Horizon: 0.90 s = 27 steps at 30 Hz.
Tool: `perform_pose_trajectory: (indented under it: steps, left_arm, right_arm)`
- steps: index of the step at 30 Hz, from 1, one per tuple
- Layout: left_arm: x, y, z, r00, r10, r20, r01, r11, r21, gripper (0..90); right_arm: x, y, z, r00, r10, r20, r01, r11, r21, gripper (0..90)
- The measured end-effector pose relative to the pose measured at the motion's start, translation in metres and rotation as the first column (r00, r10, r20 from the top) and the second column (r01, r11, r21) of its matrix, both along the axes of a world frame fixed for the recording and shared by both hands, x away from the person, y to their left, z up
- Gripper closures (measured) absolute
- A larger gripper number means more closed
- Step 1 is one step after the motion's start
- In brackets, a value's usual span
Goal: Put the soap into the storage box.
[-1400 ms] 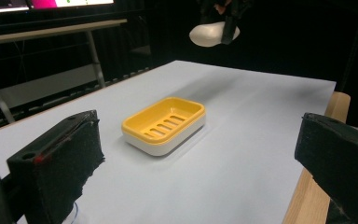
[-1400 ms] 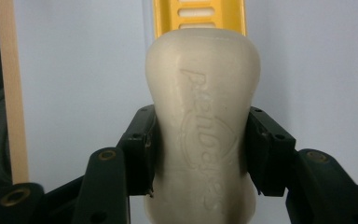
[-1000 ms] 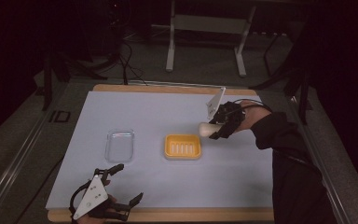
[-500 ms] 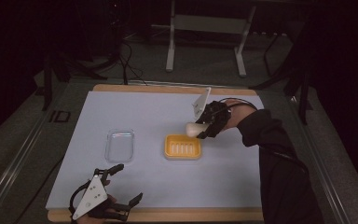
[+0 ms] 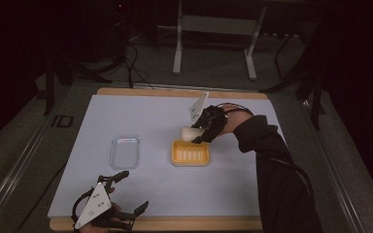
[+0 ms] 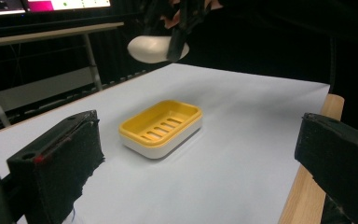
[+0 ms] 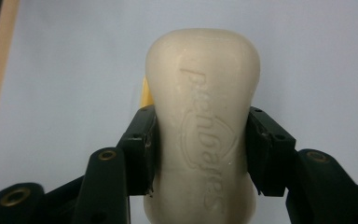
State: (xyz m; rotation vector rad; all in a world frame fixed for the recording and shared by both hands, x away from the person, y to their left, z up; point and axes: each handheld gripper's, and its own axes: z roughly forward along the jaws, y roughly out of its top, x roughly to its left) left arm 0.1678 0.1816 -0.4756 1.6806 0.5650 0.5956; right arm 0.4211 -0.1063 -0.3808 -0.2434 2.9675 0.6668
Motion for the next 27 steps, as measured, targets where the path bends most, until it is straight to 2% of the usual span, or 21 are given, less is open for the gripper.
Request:
perform_pose_trajectory:
  steps: [4,10,19,22,27]
  left_arm:
    - [0.0,0.001,0.0,1.0,-0.001,-0.001,0.001,1.0,0.0,0.8]
    - [0.0,0.0,0.001,1.0,-0.004,0.001,0.004,1.0,0.002,0.8]
    - [0.0,0.0,0.0,1.0,-0.006,-0.002,0.006,1.0,0.0,0.8]
    - [0.0,0.0,0.001,1.0,-0.009,-0.001,0.009,1.0,0.0,0.9]
    - [0.0,0.0,0.001,0.9999,-0.01,-0.002,0.01,0.9999,0.001,0.8]
  right_arm:
    - [0.003,0.002,-0.009,0.9999,0.008,-0.007,-0.008,0.999,0.042,49.6]
    - [0.005,0.005,-0.023,0.9998,0.017,-0.009,-0.016,0.999,0.033,49.6]
    - [0.012,0.008,-0.047,0.9998,0.017,-0.011,-0.016,0.998,0.055,49.6]
    - [0.012,0.008,-0.054,0.9996,0.019,-0.022,-0.018,0.998,0.06,49.6]
    - [0.012,0.006,-0.067,0.9988,0.004,-0.05,-0.002,0.999,0.043,49.6]
